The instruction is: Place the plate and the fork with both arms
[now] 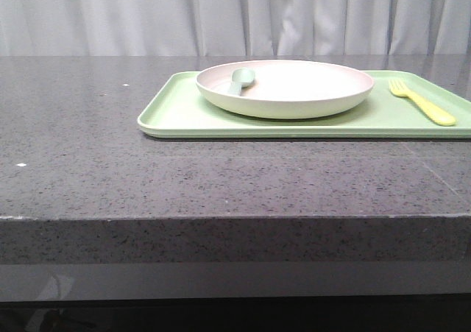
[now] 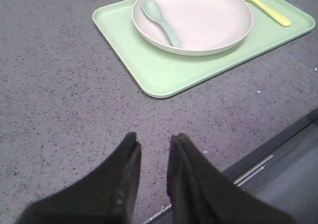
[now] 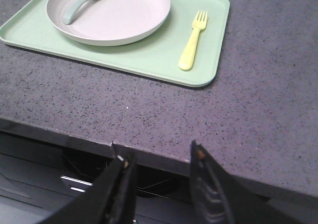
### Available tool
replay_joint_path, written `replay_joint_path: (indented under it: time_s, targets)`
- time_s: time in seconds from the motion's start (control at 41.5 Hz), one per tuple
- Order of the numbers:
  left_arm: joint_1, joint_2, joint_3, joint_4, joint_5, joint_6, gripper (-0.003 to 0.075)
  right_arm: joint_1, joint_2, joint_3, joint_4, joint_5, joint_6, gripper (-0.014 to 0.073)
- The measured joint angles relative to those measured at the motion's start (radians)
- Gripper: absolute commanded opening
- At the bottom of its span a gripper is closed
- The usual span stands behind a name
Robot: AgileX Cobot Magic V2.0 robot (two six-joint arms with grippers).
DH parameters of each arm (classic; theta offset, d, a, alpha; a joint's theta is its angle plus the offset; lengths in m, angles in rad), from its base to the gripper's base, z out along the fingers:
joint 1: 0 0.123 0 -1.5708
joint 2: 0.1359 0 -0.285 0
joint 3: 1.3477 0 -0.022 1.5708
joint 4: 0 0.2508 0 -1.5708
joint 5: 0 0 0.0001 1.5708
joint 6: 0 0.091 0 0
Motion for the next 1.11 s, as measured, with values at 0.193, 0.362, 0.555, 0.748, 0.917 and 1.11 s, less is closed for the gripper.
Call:
replay_joint_path:
  time_s: [0.193, 0.362, 0.555, 0.748, 0.917, 1.11]
  targets:
    - [0.0, 0.0, 0.0, -0.013, -0.033, 0.0, -0.002, 0.0, 0.0, 0.0, 0.0, -0.004, 0.0, -0.0064]
    - [0.0, 0.0, 0.0, -0.015, -0.048, 0.0, -0.002, 0.0, 0.0, 0.0, 0.0, -0.004, 0.0, -0.0068]
    - [0.0, 0.0, 0.0, -0.015, -0.048, 0.0, -0.002, 0.0, 0.0, 0.0, 0.0, 0.004, 0.0, -0.0068]
    - [0.0, 0.0, 0.0, -0.015, -0.051, 0.0, -0.002, 0.0, 0.0, 0.0, 0.0, 0.004, 0.0, -0.0068]
    - [0.016, -0.042, 0.05, -0.023, -0.099, 0.0, -0.002, 0.0, 0.0, 0.0, 0.0, 0.004, -0.002, -0.0068]
    - [0.194, -0.204, 0.269, -0.012, -0.328, 0.0, -0.002, 0.0, 0.0, 0.0, 0.0, 0.004, -0.002, -0.0068]
